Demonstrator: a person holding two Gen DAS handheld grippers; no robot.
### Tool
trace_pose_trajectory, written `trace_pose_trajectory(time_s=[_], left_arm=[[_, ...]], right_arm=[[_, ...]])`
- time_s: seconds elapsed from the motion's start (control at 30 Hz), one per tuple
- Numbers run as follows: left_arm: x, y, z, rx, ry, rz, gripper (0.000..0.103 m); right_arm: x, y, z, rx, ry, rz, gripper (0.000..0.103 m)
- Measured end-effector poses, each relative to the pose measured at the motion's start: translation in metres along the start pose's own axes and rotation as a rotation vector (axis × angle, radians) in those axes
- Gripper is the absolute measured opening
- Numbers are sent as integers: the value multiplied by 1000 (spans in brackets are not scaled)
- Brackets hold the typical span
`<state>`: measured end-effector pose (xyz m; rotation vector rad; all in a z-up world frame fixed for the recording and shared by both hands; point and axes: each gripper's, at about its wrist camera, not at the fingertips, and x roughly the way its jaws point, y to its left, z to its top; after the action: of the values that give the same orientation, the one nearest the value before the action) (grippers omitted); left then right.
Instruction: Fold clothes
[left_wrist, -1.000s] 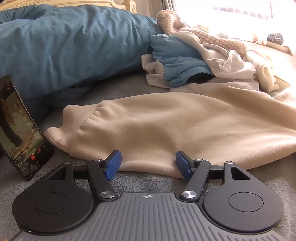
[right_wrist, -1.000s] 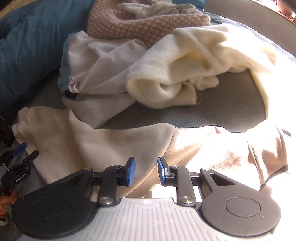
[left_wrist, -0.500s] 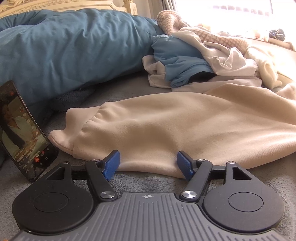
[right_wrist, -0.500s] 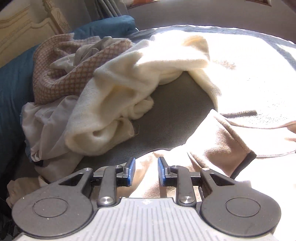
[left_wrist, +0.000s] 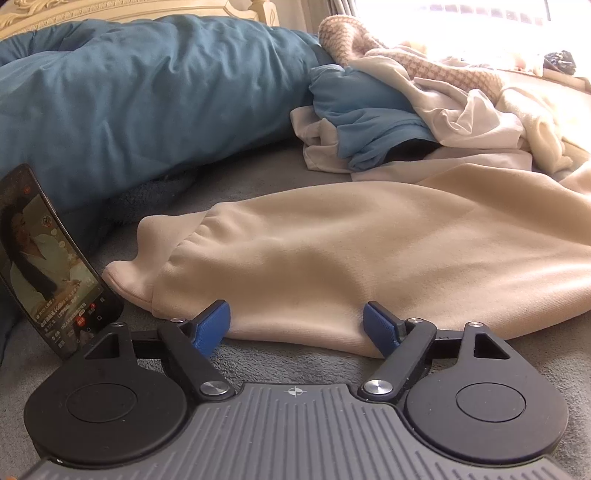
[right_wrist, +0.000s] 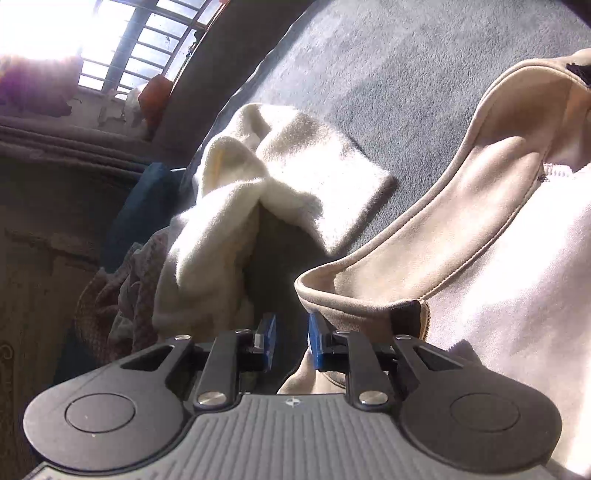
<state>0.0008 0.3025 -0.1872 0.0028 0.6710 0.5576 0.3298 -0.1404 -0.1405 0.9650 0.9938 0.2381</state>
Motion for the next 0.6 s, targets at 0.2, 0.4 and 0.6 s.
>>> trace_pose_trajectory(time_s=[0.2, 0.4, 0.6], left_arm=[[-12, 3, 15, -19, -16, 28, 86], [-32, 2, 33, -20, -66, 52, 84], [-85, -39, 68, 85, -195, -109, 84]], right_arm=[[-98, -9, 26, -35, -43, -6, 23], [-222, -14, 29, -102, -90, 13, 28], [-350, -35, 4, -193, -175, 28, 34]])
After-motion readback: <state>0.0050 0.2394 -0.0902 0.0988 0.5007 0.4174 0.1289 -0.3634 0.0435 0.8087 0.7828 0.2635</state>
